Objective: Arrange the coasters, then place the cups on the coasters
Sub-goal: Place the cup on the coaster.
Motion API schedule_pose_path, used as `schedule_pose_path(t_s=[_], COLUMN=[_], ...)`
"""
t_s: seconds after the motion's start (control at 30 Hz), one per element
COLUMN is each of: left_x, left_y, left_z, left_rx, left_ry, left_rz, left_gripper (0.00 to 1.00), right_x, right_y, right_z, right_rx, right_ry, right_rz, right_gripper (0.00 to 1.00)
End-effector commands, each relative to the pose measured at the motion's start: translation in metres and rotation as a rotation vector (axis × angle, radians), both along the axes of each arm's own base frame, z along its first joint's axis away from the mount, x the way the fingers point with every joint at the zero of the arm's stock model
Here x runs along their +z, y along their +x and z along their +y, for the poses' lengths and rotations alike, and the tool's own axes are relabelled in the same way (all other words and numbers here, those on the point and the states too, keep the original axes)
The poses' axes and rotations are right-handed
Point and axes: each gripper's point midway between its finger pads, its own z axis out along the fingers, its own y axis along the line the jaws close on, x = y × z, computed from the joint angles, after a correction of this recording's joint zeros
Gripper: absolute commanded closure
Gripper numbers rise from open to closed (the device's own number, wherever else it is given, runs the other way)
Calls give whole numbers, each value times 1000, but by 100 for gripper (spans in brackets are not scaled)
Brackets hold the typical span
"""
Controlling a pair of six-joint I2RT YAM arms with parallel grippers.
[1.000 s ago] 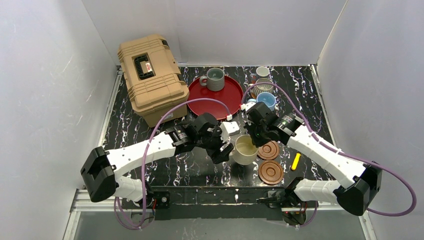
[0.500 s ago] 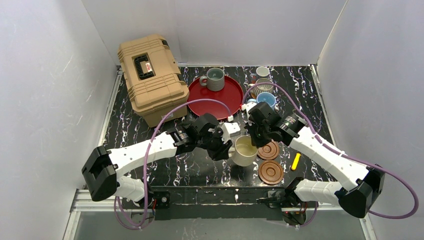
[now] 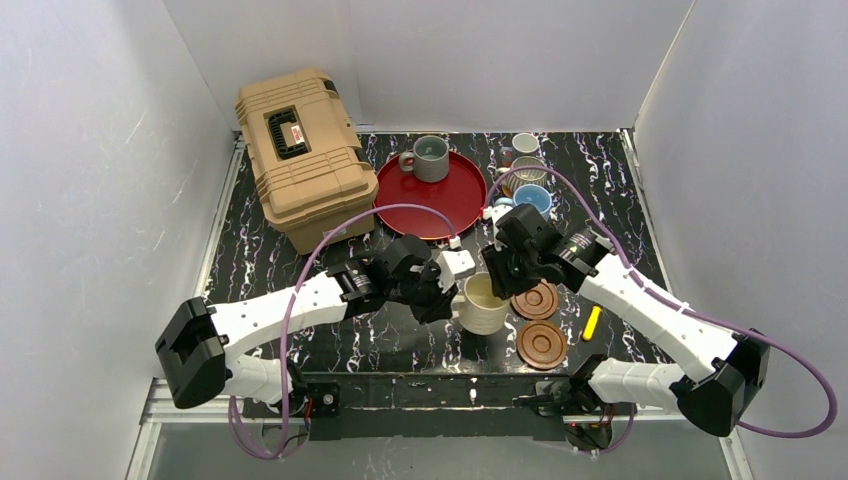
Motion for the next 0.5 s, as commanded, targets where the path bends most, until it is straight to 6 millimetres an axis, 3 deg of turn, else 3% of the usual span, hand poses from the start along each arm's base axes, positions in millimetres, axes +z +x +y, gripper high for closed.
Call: schedule_pose_path(t_s=[0.0, 0.27, 0.47], left_x=[26, 28, 26], left_y=[19, 26, 20], left_z=[-5, 0, -1], left_rx=[75, 121, 94], left_ry=[-79, -84, -84], left_rz=[-83, -140, -150], left_gripper=[100, 100, 100], right_x=[4, -20, -27], right_y=[-6, -10, 3], right_z=[14, 16, 21], right_rx=[-33, -171, -266], right_ry=[93, 88, 111], right_rz=[24, 116, 100], right_gripper=[49, 45, 43])
